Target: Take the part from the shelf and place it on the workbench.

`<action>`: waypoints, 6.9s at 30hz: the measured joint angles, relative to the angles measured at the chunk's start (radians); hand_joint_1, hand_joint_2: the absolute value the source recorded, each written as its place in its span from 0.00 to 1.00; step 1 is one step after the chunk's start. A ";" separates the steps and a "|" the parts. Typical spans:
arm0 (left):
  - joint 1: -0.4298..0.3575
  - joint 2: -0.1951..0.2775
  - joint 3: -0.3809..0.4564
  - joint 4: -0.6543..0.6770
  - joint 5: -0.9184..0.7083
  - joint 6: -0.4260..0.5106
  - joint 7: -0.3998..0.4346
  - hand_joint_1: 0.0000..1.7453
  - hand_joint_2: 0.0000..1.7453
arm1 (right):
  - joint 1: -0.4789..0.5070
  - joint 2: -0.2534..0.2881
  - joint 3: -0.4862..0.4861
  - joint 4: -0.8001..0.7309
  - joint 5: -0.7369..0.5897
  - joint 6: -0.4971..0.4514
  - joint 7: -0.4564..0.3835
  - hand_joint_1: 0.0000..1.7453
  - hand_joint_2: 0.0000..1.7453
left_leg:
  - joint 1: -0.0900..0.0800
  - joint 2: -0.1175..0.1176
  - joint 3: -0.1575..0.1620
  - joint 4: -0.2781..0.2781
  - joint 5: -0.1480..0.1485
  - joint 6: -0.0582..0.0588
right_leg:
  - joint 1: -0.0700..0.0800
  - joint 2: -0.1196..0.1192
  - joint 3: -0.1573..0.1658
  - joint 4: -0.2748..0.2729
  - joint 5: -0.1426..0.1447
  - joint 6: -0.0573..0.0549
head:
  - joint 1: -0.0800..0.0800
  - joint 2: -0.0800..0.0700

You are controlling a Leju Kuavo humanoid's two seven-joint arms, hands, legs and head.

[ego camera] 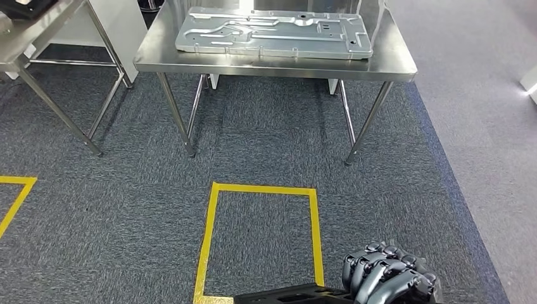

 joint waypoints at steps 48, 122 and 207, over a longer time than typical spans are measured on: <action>-0.001 0.008 0.000 0.001 -0.018 -0.014 -0.007 0.00 1.00 | -0.002 -0.004 0.010 0.005 0.014 -0.049 -0.001 0.94 1.00 | -0.010 -0.003 -0.103 0.109 -0.008 -0.016 | 0.029 0.002 0.150 -0.184 0.008 -0.065 | 0.004 0.000; -0.018 -0.012 0.003 0.003 -0.031 0.005 -0.003 0.00 1.00 | -0.194 -0.073 -0.018 0.085 -0.032 -0.047 -0.002 0.94 1.00 | -0.011 -0.013 -0.019 -0.005 0.033 0.007 | 0.006 0.001 -0.018 0.078 -0.078 -0.009 | 0.013 0.000; -0.038 -0.005 -0.034 0.008 -0.106 -0.098 -0.121 0.00 0.00 | -1.240 0.297 0.531 1.816 1.157 -0.483 0.473 0.00 0.00 | -0.005 -0.014 -0.096 0.020 0.077 -0.037 | 0.009 0.006 0.047 -0.186 0.098 -0.035 | 0.005 0.000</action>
